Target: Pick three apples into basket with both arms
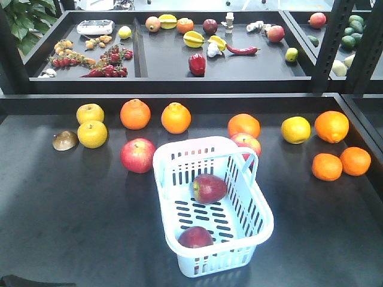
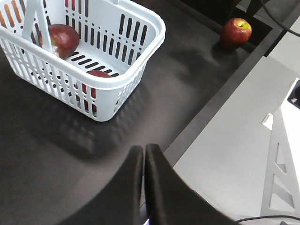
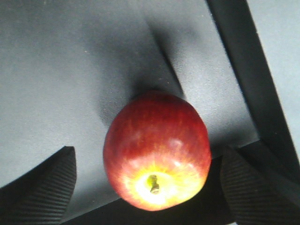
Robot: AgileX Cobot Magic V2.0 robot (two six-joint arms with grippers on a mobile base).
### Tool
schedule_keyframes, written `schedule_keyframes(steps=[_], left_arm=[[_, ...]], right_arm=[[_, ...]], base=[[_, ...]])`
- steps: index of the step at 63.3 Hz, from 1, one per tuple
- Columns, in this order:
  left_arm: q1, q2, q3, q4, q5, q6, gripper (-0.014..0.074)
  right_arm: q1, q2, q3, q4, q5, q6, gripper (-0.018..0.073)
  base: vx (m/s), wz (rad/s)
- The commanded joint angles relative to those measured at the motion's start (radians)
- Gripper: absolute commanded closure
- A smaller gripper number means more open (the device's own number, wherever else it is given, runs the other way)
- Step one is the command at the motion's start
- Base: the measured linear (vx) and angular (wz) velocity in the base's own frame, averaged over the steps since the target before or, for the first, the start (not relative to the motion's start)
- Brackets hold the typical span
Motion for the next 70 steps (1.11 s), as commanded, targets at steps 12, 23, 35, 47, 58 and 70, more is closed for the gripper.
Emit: schedule_keyframes(steps=[12,23,35,47,58,70], left_arm=[[-0.003,0.0,-0.023,-0.031,-0.056,-0.002,0.0602],[-0.003,0.0,-0.023,-0.031,-0.056,-0.002,0.0602],[-0.003,0.0,-0.023,-0.031,-0.056,-0.002,0.0602],[-0.003,0.0,-0.023,-0.031,-0.056,-0.002,0.0602],[-0.003,0.0,-0.023,-0.03,-0.052,-0.002,0.0602],[-0.003,0.0,-0.023,-0.03,-0.052,-0.002,0.0602]], right_arm=[[-0.006,-0.032,-0.023,-0.019,-0.017,-0.007,-0.0035],[-0.006,-0.032,-0.023,-0.032,-0.027,-0.002,-0.0035],[-0.006,-0.032,-0.023,-0.054,-0.031,-0.001,-0.0035],[-0.006,-0.008,-0.023,-0.063,-0.025,0.01,-0.0035],[-0.006,0.022,-0.023,-0.066,-0.035,0.01,-0.0035],[-0.006,0.055,-0.023,-0.066,-0.043,0.01,-0.0035]], base=[[0.0,0.0],[0.0,0.0],[0.0,0.0],[0.0,0.0],[0.0,0.0],[0.0,0.0]])
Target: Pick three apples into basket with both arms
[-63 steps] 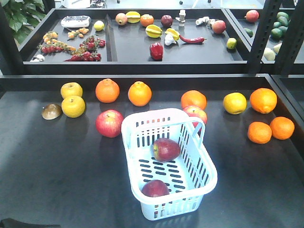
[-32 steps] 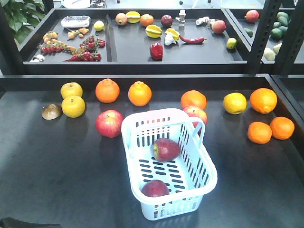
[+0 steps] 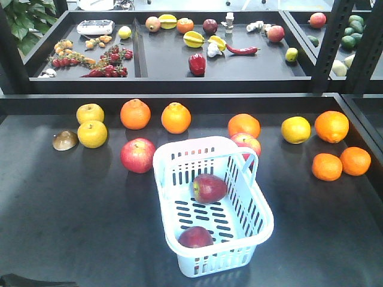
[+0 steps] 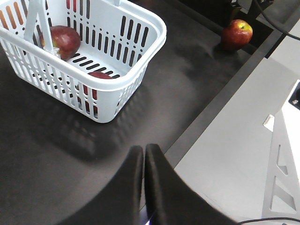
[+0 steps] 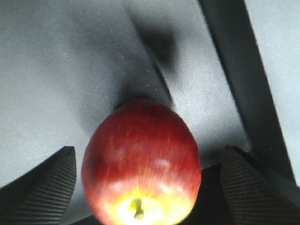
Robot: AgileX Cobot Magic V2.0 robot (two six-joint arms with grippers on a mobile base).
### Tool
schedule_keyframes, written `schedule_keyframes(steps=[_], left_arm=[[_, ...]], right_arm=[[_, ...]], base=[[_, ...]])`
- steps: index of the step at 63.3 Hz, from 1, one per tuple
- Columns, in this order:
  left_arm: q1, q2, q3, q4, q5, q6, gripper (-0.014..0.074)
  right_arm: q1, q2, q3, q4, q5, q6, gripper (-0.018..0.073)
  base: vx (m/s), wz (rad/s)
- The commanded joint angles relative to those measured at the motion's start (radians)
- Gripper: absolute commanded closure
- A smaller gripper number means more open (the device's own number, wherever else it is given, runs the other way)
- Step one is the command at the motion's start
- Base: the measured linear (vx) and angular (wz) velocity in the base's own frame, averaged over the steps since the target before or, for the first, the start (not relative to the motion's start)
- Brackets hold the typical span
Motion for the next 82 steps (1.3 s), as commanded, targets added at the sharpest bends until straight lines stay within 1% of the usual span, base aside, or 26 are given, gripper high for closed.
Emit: schedule_keyframes(steps=[1,32,38,45,50,57,64,71,74,82], left_arm=[[-0.003,0.0,-0.023,-0.03,-0.045,-0.002,0.0602],[-0.003,0.0,-0.023,-0.029,-0.046,-0.002,0.0602],[-0.003,0.0,-0.023,-0.029,-0.048,-0.002,0.0602],[-0.003,0.0,-0.023,-0.029,-0.049,-0.002,0.0602],[-0.003,0.0,-0.023,-0.029,-0.05,-0.002,0.0602],[-0.003,0.0,-0.023,-0.029,-0.056,-0.002,0.0602],[-0.003,0.0,-0.023,-0.029,-0.067,-0.002,0.0602],[-0.003,0.0,-0.023,-0.029,-0.079,-0.002,0.0602],[-0.003,0.0,-0.023,-0.029,-0.08,-0.002,0.0602],[-0.003,0.0,-0.023,-0.029,-0.08,-0.002,0.0602]], right_arm=[[-0.006,-0.016,-0.023,-0.012,0.0,0.002,-0.0035],[-0.006,0.061,-0.023,-0.019,-0.006,-0.001,-0.0024],[-0.006,0.06,-0.023,-0.006,-0.002,-0.002,0.0019],[-0.004,0.058,-0.023,0.005,0.012,-0.003,0.012],[-0.003,0.044,-0.026,0.037,0.026,-0.028,0.0217],[-0.003,-0.005,-0.044,0.125,0.047,-0.099,0.0347],[-0.003,-0.07,-0.082,0.256,0.083,-0.194,0.0455],[-0.001,-0.143,-0.114,0.428,0.13,-0.32,0.0529],[-0.001,-0.176,-0.12,0.526,0.143,-0.39,0.055],[0.013,-0.256,-0.119,0.779,0.202,-0.588,0.0564]], base=[[0.0,0.0],[0.0,0.0],[0.0,0.0],[0.0,0.0],[0.0,0.0],[0.0,0.0],[0.0,0.0],[0.0,0.0],[0.0,0.0],[0.0,0.0]])
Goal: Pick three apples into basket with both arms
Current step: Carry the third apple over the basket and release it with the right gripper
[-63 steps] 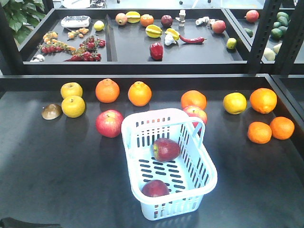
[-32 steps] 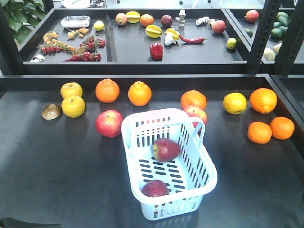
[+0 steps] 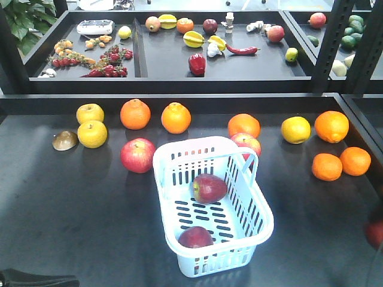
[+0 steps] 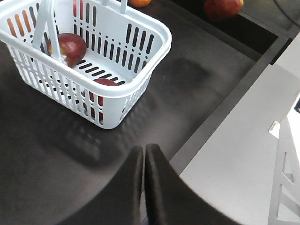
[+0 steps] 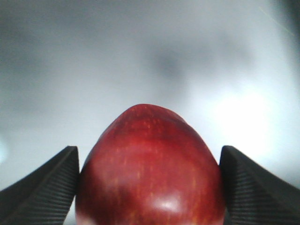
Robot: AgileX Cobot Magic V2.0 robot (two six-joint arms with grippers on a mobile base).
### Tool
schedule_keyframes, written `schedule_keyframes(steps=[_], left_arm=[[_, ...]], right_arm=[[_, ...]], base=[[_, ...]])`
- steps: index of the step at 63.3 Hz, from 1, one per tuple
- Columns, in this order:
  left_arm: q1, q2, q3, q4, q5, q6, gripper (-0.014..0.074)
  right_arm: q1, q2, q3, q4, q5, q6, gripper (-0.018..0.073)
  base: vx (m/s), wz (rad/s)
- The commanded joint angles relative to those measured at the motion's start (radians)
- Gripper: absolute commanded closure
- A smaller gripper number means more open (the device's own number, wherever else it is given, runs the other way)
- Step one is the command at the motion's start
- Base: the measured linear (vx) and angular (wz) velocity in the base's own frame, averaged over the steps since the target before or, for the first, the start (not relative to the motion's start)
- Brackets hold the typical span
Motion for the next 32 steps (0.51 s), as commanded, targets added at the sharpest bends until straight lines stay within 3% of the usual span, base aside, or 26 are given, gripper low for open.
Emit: schedule_keyframes(steps=[1,12,23,32], left_arm=[[-0.003,0.0,-0.023,-0.033,-0.051,-0.002,0.0602],[-0.003,0.0,-0.023,-0.033,-0.051,-0.002,0.0602],[-0.003,0.0,-0.023,-0.033,-0.051,-0.002,0.0602],[-0.003,0.0,-0.023,-0.033,-0.051,-0.002,0.0602]], right_arm=[[0.017,-0.102,-0.027,0.224,0.07,-0.169,0.0564],[0.138,-0.207,-0.027,0.388,0.122,-0.298,0.0559],[0.335,-0.271,-0.027,0.423,0.082,-0.313,0.0557],[0.508,-0.269,-0.027,0.424,-0.047,-0.313,0.0551]], base=[[0.0,0.0],[0.0,0.0],[0.0,0.0],[0.0,0.0]])
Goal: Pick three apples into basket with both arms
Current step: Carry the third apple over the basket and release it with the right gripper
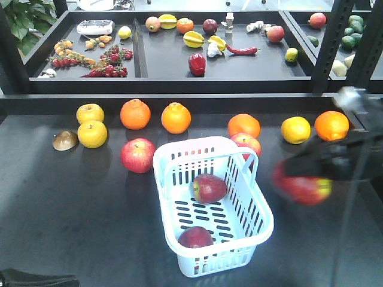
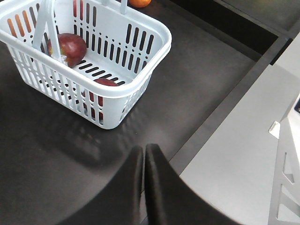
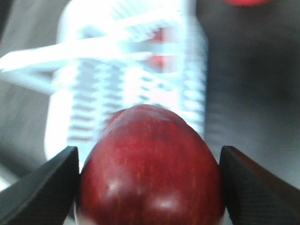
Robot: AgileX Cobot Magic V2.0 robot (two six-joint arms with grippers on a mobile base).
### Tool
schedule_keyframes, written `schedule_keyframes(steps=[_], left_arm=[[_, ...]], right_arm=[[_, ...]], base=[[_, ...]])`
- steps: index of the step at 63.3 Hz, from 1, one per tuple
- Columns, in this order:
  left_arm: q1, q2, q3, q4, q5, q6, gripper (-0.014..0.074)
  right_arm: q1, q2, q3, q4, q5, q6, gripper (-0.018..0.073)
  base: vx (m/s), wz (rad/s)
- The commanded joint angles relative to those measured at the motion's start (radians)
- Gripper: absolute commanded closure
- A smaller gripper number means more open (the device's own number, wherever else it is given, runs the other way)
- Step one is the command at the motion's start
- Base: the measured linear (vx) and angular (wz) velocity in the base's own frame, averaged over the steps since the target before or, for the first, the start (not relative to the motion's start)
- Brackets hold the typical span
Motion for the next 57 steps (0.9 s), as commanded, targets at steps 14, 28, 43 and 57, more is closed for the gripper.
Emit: schedule_keyframes(steps=[14,28,43,57], left_arm=[[-0.003,0.0,-0.023,-0.032,-0.05,-0.002,0.0602],[-0.003,0.0,-0.023,-0.032,-0.047,-0.002,0.0602],[-0.003,0.0,-0.023,-0.032,-0.047,-0.002,0.0602],[-0.003,0.0,-0.023,-0.032,-0.047,-0.002,0.0602]], right_arm=[[0.281,-0.001,-0.026,0.057,-0.303,-0.03,0.0449],[0.345,0.071,-0.026,0.079,-0.397,-0.038,0.0086],[0.356,0.089,-0.026,0.091,-0.406,-0.063,-0.0149],[0.356,0.089,-0.026,0.124,-0.383,-0.064,-0.009]], base=[[0.0,0.0],[0.0,0.0],[0.0,0.0],[0.0,0.0]])
